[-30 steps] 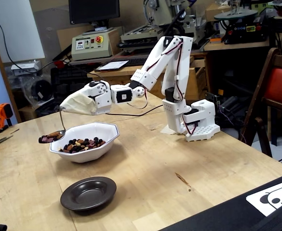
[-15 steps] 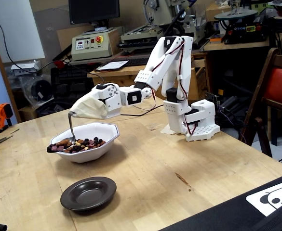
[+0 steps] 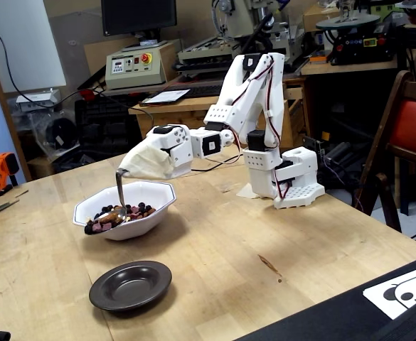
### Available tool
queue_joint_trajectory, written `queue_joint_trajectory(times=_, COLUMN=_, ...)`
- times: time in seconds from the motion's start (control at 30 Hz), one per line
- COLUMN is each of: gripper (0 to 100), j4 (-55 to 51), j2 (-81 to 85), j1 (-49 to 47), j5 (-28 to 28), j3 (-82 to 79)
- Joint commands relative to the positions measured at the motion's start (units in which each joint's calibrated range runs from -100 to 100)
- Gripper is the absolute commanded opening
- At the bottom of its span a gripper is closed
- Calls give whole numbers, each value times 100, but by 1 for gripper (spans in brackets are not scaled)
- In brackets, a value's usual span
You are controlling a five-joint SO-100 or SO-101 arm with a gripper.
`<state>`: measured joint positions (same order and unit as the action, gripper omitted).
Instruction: Use spoon to transfer food from the white bowl to brown plate
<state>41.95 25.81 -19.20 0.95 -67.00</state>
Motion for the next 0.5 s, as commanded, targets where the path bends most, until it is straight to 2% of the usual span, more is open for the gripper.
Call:
queue_joint_trajectory(times=0.0, gripper=2, j4=18, j2=282, j1=-51, j5=20, j3=311)
queue_joint_trajectory(times=0.47, gripper=3, j4=58, j2=282, j1=-14, j5=20, j3=-16)
